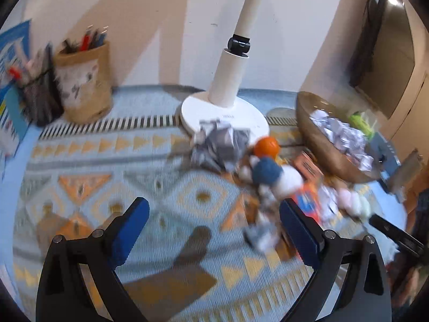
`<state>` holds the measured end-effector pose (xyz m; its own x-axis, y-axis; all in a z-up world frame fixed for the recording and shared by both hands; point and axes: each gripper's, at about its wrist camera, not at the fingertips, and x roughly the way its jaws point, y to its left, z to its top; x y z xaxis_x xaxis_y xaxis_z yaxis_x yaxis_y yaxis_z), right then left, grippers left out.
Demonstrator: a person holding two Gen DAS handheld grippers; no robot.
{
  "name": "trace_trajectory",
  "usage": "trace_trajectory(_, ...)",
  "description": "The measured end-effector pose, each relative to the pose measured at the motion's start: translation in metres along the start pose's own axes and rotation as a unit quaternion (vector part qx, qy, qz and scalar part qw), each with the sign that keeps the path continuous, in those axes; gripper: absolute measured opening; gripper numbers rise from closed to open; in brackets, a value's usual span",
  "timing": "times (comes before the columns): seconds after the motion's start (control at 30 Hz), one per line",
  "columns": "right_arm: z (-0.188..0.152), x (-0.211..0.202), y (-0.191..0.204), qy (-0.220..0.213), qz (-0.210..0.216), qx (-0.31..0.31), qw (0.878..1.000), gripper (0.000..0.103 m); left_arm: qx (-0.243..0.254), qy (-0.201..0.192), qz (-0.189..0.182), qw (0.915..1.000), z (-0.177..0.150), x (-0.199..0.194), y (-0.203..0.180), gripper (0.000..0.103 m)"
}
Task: Organize objects
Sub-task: 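Grasp a grey crumpled paper with the left tool while the right tool grasps the pastel plush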
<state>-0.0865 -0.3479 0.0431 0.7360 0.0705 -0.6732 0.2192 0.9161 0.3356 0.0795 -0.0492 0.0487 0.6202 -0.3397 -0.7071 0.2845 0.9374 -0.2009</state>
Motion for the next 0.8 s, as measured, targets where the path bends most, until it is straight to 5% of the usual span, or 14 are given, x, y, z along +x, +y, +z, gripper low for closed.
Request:
trace_trajectory(0.1, 0.010, 0.011, -0.009, 0.037, 0.020, 0.026, 0.999, 0.085, -0.003, 0.010, -0.001, 0.9999, 0.020, 0.031, -0.001, 0.098)
trace_trajectory(0.2, 0.024, 0.025, 0.004, 0.071, -0.030, -0.032, 0.997, 0.085, -0.011, 0.017, -0.001, 0.9998, 0.033, 0.057, -0.003, 0.098)
trace_trajectory(0.37, 0.036, 0.048, 0.017, 0.067, -0.094, -0.141, 0.983, 0.091, -0.013, 0.026, 0.007, 0.9995, 0.044, 0.086, -0.010, 0.095)
trace_trajectory(0.4, 0.036, 0.054, 0.015, 0.075, -0.090, -0.146, 0.982, 0.091, -0.009, 0.023, 0.008, 0.9997, 0.044, 0.087, -0.012, 0.090)
trace_trajectory(0.47, 0.033, 0.063, 0.012, 0.087, -0.066, -0.142, 0.984, 0.091, 0.009, 0.033, 0.003, 0.9994, 0.044, 0.092, -0.017, 0.060)
trace_trajectory(0.6, 0.030, 0.054, 0.011, 0.082, -0.043, -0.141, 0.986, 0.088, 0.031, 0.018, 0.012, 0.9993, 0.040, 0.082, -0.021, 0.051)
trace_trajectory(0.7, 0.024, 0.041, 0.011, 0.090, 0.003, -0.121, 0.989, 0.061, 0.042, 0.010, 0.008, 0.9990, 0.036, 0.060, -0.022, 0.051)
trace_trajectory(0.8, 0.000, 0.027, 0.019, 0.112, 0.036, -0.096, 0.988, 0.057, 0.042, 0.003, -0.004, 0.9991, 0.023, 0.022, -0.021, 0.051)
